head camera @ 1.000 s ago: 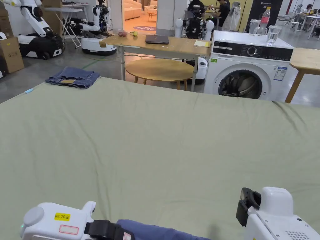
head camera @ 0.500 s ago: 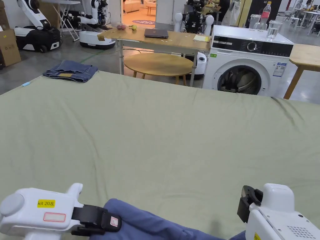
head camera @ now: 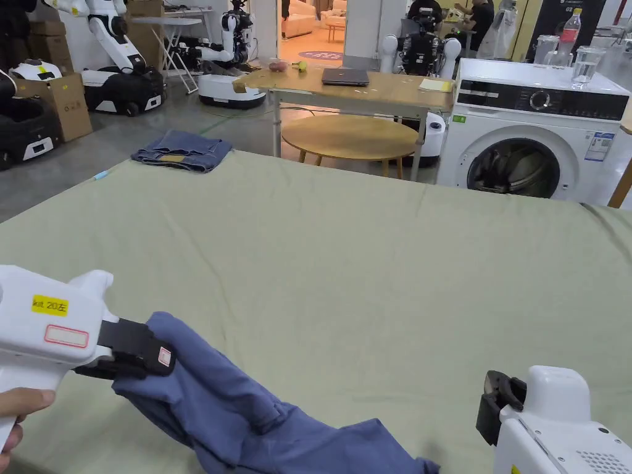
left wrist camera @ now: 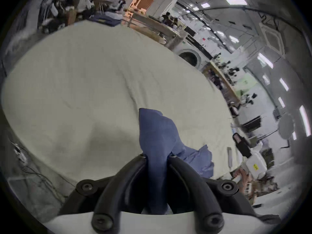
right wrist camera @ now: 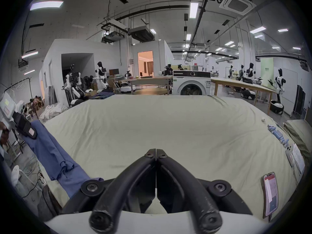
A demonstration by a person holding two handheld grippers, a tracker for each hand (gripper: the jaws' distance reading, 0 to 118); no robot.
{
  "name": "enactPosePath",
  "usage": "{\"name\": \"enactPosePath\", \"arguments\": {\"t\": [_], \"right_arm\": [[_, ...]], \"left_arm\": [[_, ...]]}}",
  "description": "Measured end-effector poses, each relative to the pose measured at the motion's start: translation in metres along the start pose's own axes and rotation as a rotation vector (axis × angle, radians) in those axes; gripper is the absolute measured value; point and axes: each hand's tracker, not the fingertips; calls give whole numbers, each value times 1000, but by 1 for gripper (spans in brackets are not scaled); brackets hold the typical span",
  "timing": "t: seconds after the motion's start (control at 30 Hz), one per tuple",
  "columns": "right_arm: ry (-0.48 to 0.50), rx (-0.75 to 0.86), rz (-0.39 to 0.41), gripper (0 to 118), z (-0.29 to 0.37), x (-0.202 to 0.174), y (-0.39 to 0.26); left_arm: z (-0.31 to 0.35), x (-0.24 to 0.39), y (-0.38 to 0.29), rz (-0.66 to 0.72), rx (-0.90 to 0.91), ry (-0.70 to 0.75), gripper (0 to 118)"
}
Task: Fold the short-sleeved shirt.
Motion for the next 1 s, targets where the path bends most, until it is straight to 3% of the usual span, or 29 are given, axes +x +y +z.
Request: {"name": "enactPosePath", "arguments": {"t": [0.17,0.3,0.53,0.77,0.97,1.0], "right_arm": [[0,-6,-8,0,1,2,-3],[-9,-10,-12,0,4,7,-5],[-27,-23,-26,0,6,13,-10],[-37,-31,-34,0,12,16,-13],[-54,-37,-39,0,13,21,-15],[-57,-38,-40,0,14,22,-15]], "left_arm": [[-15,49,-1,-90,-51,38,6],[-28,87,-6,-209,-117,-22,6],[-88,139,-26,-293,-276,-83,6],[-178,173,-51,-275,-374,-70,6],[-208,173,-58,-253,-403,-66,6],[-206,171,-57,-231,-417,-116,17]]}}
